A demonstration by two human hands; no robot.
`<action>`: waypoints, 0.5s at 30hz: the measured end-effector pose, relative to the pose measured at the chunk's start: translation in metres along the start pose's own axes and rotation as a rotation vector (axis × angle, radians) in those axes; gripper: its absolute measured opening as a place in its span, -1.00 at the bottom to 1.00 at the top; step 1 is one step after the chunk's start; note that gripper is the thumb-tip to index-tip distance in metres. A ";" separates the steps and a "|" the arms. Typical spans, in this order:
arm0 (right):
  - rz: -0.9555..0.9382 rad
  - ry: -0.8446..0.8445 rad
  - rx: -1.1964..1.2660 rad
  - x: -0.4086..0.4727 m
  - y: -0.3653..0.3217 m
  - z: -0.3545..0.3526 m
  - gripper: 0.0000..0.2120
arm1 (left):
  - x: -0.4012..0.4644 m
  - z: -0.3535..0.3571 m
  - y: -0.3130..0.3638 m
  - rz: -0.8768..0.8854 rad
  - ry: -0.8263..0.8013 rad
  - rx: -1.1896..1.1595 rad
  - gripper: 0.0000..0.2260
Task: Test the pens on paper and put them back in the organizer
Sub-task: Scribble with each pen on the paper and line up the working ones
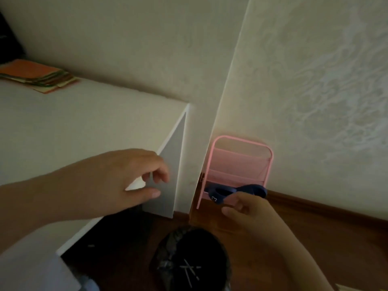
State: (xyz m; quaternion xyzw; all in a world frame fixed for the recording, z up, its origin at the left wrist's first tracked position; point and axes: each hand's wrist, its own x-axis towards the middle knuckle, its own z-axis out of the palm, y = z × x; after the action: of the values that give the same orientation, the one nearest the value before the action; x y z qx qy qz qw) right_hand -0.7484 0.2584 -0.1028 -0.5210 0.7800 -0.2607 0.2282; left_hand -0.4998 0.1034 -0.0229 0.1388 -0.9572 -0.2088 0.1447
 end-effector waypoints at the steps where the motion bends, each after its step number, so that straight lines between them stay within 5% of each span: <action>1: -0.056 0.002 0.022 0.001 -0.015 -0.003 -0.84 | -0.008 -0.004 -0.008 -0.054 0.047 -0.027 -0.83; 5: -0.348 -0.034 0.160 0.020 -0.092 -0.003 -0.82 | -0.063 -0.045 -0.043 -0.223 0.051 0.178 -0.74; 9: -0.607 -0.232 0.152 0.036 -0.187 0.023 -0.69 | -0.149 -0.098 -0.049 -0.410 0.242 0.208 -0.67; 12: -0.799 -0.321 0.044 0.051 -0.234 0.052 -0.71 | -0.185 -0.118 -0.043 -0.528 0.180 0.201 -0.63; 15: -0.891 -0.469 -0.069 0.062 -0.306 0.102 -0.81 | -0.253 -0.126 -0.056 -0.685 0.302 0.195 -0.64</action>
State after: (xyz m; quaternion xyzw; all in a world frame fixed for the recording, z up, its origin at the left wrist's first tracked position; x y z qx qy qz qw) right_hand -0.4939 0.0852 0.0121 -0.8551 0.4179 -0.1827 0.2466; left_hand -0.2133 0.0910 0.0070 0.4926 -0.8387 -0.1302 0.1921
